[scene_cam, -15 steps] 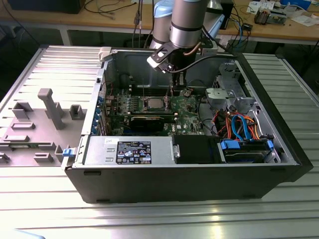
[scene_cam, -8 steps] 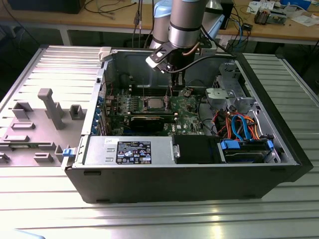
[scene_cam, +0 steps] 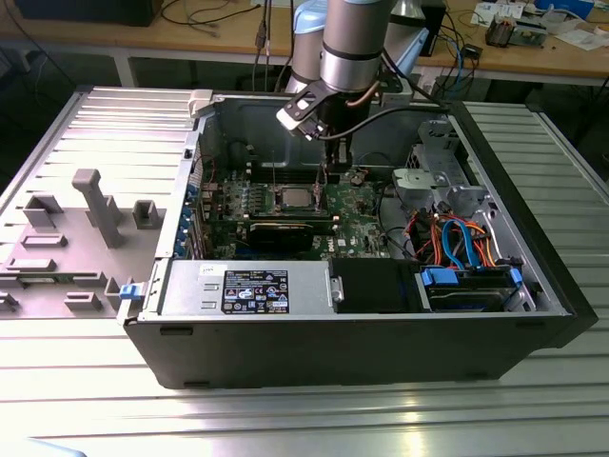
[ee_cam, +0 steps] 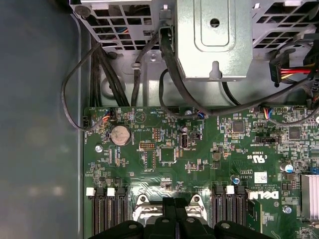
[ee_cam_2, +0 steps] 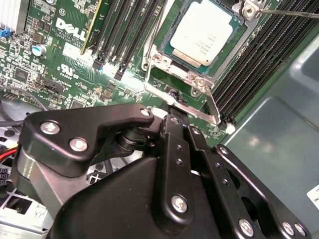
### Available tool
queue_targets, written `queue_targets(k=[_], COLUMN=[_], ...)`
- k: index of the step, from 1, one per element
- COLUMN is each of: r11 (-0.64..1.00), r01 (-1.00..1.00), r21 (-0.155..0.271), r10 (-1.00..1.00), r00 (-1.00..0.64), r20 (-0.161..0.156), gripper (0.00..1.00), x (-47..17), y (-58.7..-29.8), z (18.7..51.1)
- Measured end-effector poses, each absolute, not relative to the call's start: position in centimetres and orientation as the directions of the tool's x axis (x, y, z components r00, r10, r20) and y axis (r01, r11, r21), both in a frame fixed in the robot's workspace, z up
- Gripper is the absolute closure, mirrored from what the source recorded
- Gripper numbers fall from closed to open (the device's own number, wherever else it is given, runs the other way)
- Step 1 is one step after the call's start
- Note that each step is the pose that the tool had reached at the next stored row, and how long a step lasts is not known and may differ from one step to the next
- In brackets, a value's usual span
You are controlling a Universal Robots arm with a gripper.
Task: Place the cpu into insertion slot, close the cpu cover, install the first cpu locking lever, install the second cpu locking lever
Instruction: 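Close the cpu cover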
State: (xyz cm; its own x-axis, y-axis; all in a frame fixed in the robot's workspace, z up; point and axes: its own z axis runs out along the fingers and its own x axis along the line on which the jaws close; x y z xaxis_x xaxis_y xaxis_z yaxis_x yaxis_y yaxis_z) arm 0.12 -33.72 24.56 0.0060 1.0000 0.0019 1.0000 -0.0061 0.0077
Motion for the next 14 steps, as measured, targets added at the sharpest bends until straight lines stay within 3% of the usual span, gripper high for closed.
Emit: queue_targets(k=[14], r11=[-0.006], r01=[1.0], r21=[0.004], r10=[1.0], r00=[0.006], r20=[0.002], gripper=[0.89], x=[-0.13], y=[-33.72], z=[24.4])
